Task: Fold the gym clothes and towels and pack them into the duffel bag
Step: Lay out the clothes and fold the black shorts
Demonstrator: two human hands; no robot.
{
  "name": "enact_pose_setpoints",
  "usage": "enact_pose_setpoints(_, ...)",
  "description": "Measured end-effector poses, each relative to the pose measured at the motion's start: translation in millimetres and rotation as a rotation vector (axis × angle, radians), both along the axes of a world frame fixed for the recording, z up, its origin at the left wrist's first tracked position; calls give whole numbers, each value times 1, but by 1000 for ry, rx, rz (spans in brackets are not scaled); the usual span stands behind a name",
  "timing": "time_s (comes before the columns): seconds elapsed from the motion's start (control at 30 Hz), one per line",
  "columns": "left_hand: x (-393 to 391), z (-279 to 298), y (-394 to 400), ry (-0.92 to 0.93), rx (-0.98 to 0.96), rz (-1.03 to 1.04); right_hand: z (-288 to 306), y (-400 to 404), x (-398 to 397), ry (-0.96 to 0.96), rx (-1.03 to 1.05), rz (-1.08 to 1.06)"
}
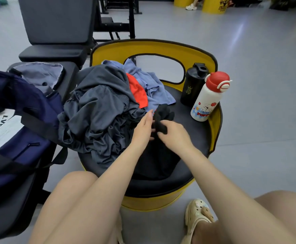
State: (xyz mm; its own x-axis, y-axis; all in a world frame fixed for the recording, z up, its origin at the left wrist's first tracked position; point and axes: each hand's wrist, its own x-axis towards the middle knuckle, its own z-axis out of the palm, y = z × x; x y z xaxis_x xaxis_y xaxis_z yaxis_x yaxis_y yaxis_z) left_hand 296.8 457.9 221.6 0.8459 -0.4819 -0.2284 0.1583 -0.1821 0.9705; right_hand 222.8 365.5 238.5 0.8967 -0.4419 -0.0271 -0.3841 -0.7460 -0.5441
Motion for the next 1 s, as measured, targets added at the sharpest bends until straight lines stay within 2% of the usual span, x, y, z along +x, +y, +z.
enact_pose_setpoints(0.07,6,-2,6,6,76,5,-1,16,3,57,-53,145)
enact_pose_setpoints(0.27,19,-12,25,-227,358,93,-12,43,-2,192,-124,383)
enact_pose_setpoints(0.37,23,-15,30,-267,474,155,-19,41,-8,205,4,400)
enact_pose_setpoints(0.47,22,-17,32,-312,480,242,-29,36,-12,146,167,370)
enact_pose_setpoints(0.57,19,-11,36,-526,477,298,-44,34,-14,112,61,401)
enact_pose_setpoints(0.63,18,-11,36,-683,523,205,-52,34,-15,87,-14,455)
enact_pose_setpoints(0.73,15,-20,30,-629,618,-50,-56,32,-15,21,-24,472)
enact_pose_setpoints(0.8,13,-25,23,-571,722,-148,-57,30,-16,5,1,474)
enact_pose_setpoints(0.93,14,-25,11,-597,792,-113,-60,23,-19,2,121,452)
enact_pose_setpoints(1.0,14,-23,8,-548,750,-77,-61,18,-20,-86,154,283)
